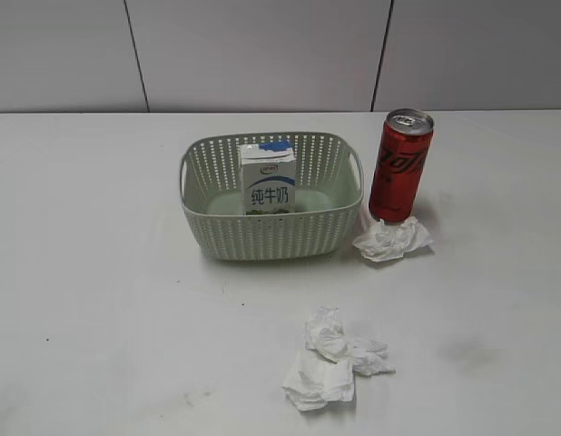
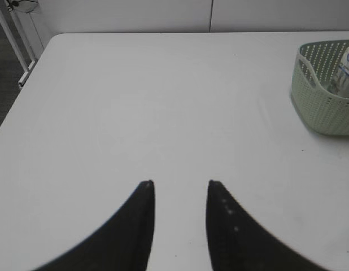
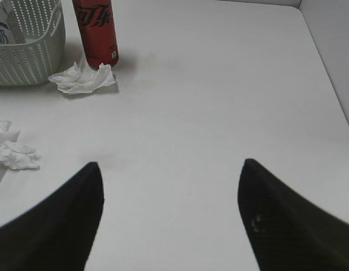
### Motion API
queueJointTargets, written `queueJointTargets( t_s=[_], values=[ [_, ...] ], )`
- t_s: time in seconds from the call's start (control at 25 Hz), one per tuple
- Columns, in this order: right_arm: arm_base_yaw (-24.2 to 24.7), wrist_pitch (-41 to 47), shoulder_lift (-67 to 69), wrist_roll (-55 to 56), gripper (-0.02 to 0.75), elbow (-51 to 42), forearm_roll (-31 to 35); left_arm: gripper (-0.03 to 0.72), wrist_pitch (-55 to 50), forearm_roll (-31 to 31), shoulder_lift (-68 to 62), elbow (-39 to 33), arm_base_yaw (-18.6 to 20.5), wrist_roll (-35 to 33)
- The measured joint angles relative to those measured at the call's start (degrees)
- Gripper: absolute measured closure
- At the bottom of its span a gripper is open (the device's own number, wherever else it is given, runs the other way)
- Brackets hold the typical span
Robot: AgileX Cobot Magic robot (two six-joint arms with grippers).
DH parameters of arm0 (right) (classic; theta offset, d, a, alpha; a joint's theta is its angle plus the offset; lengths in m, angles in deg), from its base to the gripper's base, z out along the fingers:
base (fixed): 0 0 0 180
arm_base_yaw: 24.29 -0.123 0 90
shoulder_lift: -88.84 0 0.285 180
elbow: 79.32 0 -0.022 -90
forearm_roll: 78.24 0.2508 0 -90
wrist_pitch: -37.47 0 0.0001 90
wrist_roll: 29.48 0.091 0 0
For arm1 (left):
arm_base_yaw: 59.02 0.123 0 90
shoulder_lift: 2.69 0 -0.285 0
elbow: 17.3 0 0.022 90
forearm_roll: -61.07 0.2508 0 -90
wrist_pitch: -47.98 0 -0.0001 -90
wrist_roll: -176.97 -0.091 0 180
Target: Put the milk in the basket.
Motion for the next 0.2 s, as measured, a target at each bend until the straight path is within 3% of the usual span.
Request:
queueJointTargets(
  t_s=[0.2],
  values=[
    [0.0,0.0,0.0,0.4,0.163,0.0,-0.4,0.454,0.0,0.0,0.0,0.0,0.0,0.0]
  ],
)
